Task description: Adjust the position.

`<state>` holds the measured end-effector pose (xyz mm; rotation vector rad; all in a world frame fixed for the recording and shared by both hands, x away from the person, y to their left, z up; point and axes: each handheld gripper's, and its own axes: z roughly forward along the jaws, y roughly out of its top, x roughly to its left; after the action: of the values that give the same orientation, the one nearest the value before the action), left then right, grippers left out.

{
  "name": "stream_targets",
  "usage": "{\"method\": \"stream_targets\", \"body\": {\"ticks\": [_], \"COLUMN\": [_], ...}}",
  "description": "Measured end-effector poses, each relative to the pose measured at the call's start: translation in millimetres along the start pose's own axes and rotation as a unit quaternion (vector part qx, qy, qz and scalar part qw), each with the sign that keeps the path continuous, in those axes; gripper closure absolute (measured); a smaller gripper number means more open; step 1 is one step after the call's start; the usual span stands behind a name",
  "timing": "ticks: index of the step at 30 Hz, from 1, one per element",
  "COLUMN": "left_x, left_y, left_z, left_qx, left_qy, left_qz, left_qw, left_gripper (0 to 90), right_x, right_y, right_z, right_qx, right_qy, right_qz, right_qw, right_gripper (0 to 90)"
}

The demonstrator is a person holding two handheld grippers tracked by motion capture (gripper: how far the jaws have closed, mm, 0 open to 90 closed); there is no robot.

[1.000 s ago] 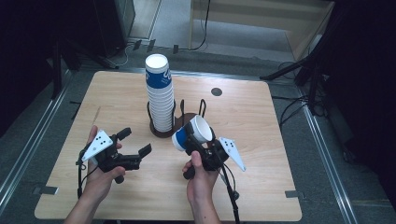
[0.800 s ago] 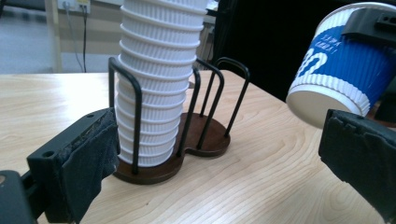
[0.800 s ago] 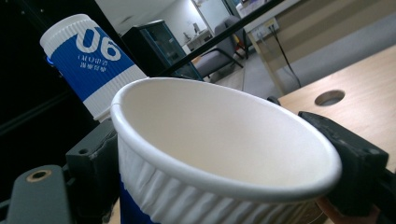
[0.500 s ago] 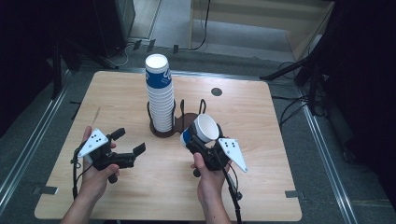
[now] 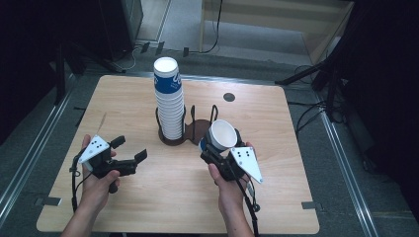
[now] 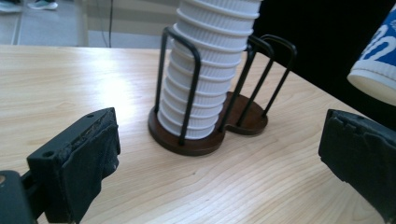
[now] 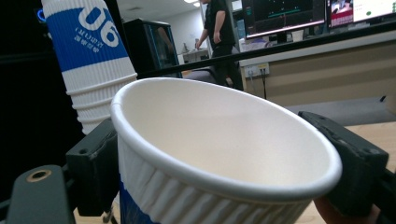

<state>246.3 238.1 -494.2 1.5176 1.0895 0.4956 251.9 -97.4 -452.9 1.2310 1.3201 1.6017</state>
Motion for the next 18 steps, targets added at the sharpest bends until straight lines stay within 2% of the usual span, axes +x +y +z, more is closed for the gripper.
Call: {"method": "stream_targets", "body": {"ticks": [3,4,8,10,12,18], "left_x": [5.0,8.8,18.4,21.3,26.5,34.4], "left_y": [-1.5,-3.0,-6.1,-6.6,-7.6,-11.2], "left_z": [-1.1,-1.7,-3.7,-4.4,-6.0,-8.2], "left_qx": [0.003,0.005,0.008,0.008,0.007,0.012], "left_qy": [0.006,0.013,0.028,0.032,0.041,0.056], "left_qz": [-0.001,-0.003,-0.008,-0.011,-0.015,-0.015], "left_qw": [1.0000,0.9999,0.9995,0.9994,0.9990,0.9983], "left_gripper": [0.0,0.0,0.0,0.0,0.0,0.0], "right_x": [-1.7,-3.6,-8.4,-9.9,-15.6,-25.8], "right_y": [-0.8,-1.5,-2.1,-2.1,-2.5,-2.2], "right_z": [0.4,0.8,1.2,0.9,0.6,-2.1], "right_qx": [0.002,0.003,0.005,0.006,0.007,0.010], "right_qy": [-0.003,-0.005,-0.011,-0.012,-0.017,-0.022], "right_qz": [-0.012,-0.027,-0.056,-0.062,-0.084,-0.108], "right_qw": [0.9999,0.9996,0.9984,0.9980,0.9963,0.9938], "right_gripper": [13.8,13.8,13.8,13.8,13.7,13.6]}}
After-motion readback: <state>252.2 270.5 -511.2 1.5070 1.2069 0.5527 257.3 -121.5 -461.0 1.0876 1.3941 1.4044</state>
